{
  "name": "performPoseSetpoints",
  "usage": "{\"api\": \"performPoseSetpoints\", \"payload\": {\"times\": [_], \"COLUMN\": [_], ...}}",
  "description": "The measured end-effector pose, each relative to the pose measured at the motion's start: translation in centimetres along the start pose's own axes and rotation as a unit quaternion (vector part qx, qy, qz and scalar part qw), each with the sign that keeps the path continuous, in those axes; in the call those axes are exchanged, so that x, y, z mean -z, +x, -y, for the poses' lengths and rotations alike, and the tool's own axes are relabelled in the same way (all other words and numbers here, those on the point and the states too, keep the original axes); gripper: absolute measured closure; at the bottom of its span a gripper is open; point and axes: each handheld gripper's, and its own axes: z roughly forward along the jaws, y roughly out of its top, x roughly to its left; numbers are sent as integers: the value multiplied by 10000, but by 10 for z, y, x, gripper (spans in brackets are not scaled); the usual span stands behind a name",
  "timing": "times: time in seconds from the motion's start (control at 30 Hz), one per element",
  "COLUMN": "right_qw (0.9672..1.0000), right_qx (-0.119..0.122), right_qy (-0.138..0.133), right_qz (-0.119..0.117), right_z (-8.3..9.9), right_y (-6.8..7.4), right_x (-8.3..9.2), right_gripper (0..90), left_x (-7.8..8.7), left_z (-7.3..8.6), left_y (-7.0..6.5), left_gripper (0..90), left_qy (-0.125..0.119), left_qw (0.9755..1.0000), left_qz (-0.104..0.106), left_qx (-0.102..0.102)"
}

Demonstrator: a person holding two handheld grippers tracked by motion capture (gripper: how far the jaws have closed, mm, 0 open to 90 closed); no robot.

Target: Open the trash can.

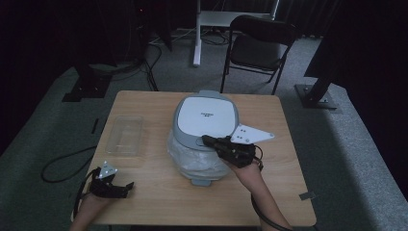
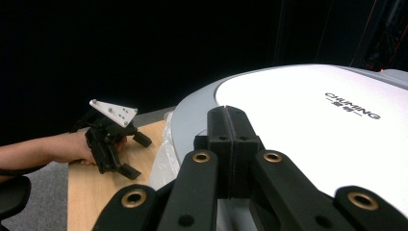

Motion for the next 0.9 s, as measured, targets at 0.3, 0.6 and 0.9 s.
{"api": "performPoseSetpoints", "payload": {"times": [0.3, 0.6, 0.9], "right_qw": [10000, 9998, 9989], "right_qx": [-66, -197, -145], "right_qy": [-66, 3, 110], "right_qz": [-27, 74, 430], "right_z": [2, -3, -8], "right_y": [0, -1, -10], "right_x": [1, 3, 14], "right_gripper": [900, 648, 383], "left_x": [0, 0, 0], "left_z": [0, 0, 0], "left_y": [0, 0, 0], "left_gripper": [7, 7, 7], "left_qy": [0, 0, 0], "left_qw": [10000, 10000, 10000], "left_qz": [-1, -1, -1], "left_qx": [1, 3, 4]}}
